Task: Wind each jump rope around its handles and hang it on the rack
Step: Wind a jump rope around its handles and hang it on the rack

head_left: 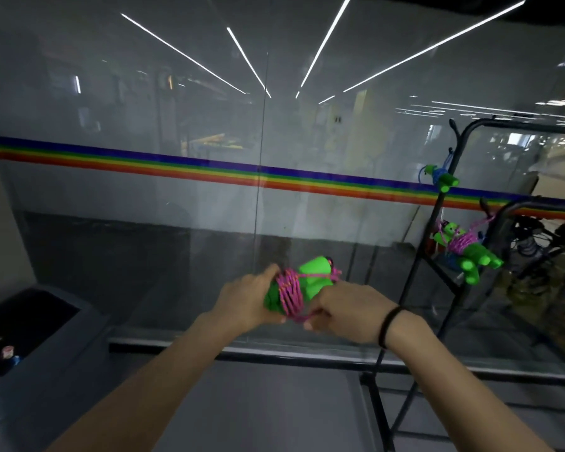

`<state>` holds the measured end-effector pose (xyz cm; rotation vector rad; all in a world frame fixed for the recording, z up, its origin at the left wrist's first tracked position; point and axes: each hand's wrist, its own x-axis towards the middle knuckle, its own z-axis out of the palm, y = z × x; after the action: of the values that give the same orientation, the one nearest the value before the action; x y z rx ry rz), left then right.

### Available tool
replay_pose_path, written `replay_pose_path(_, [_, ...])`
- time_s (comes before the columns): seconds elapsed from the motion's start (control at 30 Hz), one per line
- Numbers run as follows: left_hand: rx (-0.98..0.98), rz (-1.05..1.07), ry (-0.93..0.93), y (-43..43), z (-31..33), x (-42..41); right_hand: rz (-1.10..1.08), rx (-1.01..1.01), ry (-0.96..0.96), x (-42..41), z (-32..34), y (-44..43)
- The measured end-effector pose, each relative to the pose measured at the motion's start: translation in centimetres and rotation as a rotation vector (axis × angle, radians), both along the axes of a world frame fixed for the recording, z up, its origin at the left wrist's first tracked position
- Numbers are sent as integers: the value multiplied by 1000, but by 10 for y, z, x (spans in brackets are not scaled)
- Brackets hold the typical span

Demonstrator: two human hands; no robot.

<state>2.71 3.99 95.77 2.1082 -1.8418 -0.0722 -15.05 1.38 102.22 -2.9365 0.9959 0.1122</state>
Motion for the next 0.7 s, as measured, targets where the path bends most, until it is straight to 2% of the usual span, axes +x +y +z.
replay_pose_path(0.1, [106,-94,-185,4,-5,-8,52,-51,-38,1,11,-1])
replay_pose_path(0.17, [172,-247,-197,8,-8,-11,88,-39,-119,0,17,-10])
replay_pose_path(0.23, [227,-385,-132,11,-8,-16,126,28,-227,0,13,-30])
replay_pose_path(0.4, [141,-563,259,11,1,-17,88,541,-610,-3,-20,-68])
replay_pose_path(0.53, [30,-509,688,12,9,-16,-103,722,-761,-6,-56,-96])
replay_pose_path(0.63, [-12,-413,945,8,8,-15,-213,622,-739,-9,-69,-92])
replay_pose_path(0.67, [-36,-371,1018,6,8,-15,-204,399,-746,-10,-79,-99])
replay_pose_path(0.7, [-70,-327,1092,3,6,-15,-178,372,-799,-8,-79,-92])
